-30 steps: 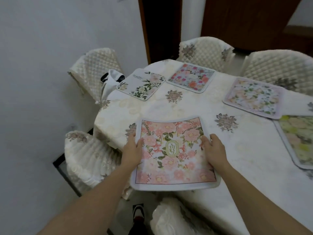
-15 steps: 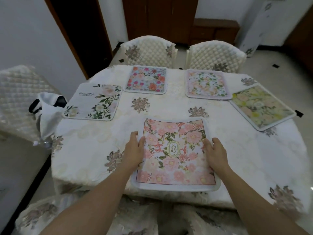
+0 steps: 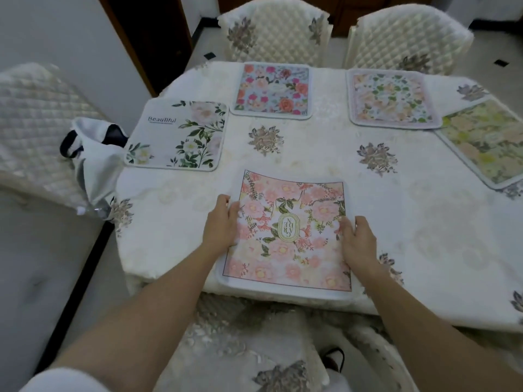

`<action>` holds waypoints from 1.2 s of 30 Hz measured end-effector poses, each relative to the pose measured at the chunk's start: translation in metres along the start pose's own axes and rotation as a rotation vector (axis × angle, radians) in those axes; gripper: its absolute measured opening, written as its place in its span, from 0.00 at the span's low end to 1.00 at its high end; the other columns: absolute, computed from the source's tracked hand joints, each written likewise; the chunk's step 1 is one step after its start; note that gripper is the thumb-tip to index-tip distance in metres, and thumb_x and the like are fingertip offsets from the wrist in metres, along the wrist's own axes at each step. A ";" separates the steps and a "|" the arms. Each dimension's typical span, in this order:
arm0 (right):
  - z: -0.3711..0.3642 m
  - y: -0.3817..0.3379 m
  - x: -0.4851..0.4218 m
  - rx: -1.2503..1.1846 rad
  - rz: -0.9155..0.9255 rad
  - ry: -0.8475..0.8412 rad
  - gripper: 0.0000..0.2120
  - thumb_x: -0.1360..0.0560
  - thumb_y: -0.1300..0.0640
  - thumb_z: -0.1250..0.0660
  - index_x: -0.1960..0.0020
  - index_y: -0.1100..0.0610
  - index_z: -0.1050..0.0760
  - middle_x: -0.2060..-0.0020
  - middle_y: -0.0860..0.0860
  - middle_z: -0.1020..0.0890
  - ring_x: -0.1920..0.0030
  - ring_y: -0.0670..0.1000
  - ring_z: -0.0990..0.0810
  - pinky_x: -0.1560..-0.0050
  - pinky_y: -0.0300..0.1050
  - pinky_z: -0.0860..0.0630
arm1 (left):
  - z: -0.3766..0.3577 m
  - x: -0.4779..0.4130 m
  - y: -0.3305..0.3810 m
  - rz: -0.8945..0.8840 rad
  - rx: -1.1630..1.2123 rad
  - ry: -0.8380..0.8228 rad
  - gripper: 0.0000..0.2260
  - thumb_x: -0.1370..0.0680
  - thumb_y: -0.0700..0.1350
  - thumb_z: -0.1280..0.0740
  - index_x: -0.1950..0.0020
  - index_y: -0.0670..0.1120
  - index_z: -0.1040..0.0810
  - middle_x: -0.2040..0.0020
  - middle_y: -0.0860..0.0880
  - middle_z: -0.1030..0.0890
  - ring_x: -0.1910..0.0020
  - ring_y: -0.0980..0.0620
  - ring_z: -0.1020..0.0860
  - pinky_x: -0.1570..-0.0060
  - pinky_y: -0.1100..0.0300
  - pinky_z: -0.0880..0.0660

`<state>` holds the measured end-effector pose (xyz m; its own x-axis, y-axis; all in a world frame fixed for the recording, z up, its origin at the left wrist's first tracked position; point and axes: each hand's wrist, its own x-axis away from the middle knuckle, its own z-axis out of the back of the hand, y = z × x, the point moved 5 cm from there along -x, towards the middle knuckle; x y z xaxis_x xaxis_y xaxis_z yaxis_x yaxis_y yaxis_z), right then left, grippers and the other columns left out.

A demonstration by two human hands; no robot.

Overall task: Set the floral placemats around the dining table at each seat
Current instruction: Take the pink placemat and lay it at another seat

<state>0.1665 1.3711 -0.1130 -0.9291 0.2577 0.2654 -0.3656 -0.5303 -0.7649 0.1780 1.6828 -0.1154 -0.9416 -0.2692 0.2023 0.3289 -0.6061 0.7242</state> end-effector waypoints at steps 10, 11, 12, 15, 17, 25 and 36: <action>-0.090 -0.006 -0.004 0.064 -0.050 -0.053 0.15 0.17 0.48 0.46 0.51 0.59 0.31 0.62 0.49 0.24 0.63 0.50 0.25 0.68 0.44 0.34 | 0.029 -0.029 -0.087 0.068 -0.043 -0.036 0.13 0.16 0.52 0.45 0.46 0.43 0.30 0.53 0.46 0.21 0.55 0.46 0.24 0.59 0.53 0.31; -0.094 -0.005 -0.004 0.070 -0.057 -0.049 0.14 0.17 0.48 0.45 0.52 0.59 0.32 0.64 0.48 0.25 0.64 0.49 0.27 0.69 0.44 0.35 | 0.031 -0.031 -0.090 0.068 -0.043 -0.038 0.13 0.16 0.51 0.45 0.46 0.43 0.29 0.53 0.47 0.21 0.54 0.46 0.24 0.58 0.54 0.31; -0.098 -0.004 -0.004 0.072 -0.066 -0.046 0.14 0.17 0.48 0.45 0.52 0.59 0.32 0.65 0.48 0.27 0.65 0.49 0.27 0.69 0.44 0.37 | 0.033 -0.033 -0.094 0.072 -0.038 -0.036 0.13 0.16 0.51 0.45 0.45 0.42 0.29 0.52 0.47 0.21 0.54 0.46 0.24 0.58 0.54 0.31; -0.108 -0.001 -0.005 0.097 -0.098 -0.037 0.14 0.17 0.49 0.45 0.54 0.58 0.33 0.66 0.49 0.28 0.67 0.47 0.29 0.70 0.44 0.38 | 0.037 -0.041 -0.102 0.093 -0.034 -0.033 0.12 0.16 0.49 0.44 0.44 0.42 0.27 0.51 0.48 0.22 0.52 0.47 0.24 0.55 0.55 0.31; -0.112 0.000 -0.007 0.139 -0.116 -0.037 0.15 0.17 0.48 0.44 0.56 0.58 0.33 0.66 0.50 0.27 0.66 0.47 0.30 0.69 0.46 0.38 | 0.040 -0.046 -0.106 0.105 -0.038 -0.025 0.12 0.16 0.49 0.43 0.45 0.42 0.26 0.52 0.48 0.21 0.53 0.47 0.24 0.56 0.55 0.32; -0.115 0.000 -0.016 0.217 -0.139 -0.083 0.17 0.19 0.49 0.42 0.63 0.56 0.36 0.68 0.51 0.29 0.68 0.50 0.30 0.70 0.45 0.39 | 0.045 -0.053 -0.116 0.160 -0.036 0.048 0.12 0.18 0.49 0.38 0.48 0.41 0.23 0.56 0.48 0.21 0.55 0.48 0.24 0.56 0.59 0.34; -0.115 -0.004 -0.019 0.260 -0.118 -0.143 0.17 0.19 0.49 0.41 0.60 0.59 0.32 0.67 0.52 0.26 0.66 0.51 0.28 0.69 0.45 0.35 | 0.052 -0.052 -0.111 0.197 -0.131 0.108 0.10 0.20 0.48 0.37 0.51 0.42 0.21 0.59 0.49 0.21 0.58 0.47 0.24 0.58 0.59 0.32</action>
<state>0.1918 1.4612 -0.1822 -0.8712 0.2230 0.4374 -0.4562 -0.6970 -0.5533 0.1867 1.8029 -0.1718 -0.8474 -0.4660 0.2546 0.5187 -0.6235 0.5850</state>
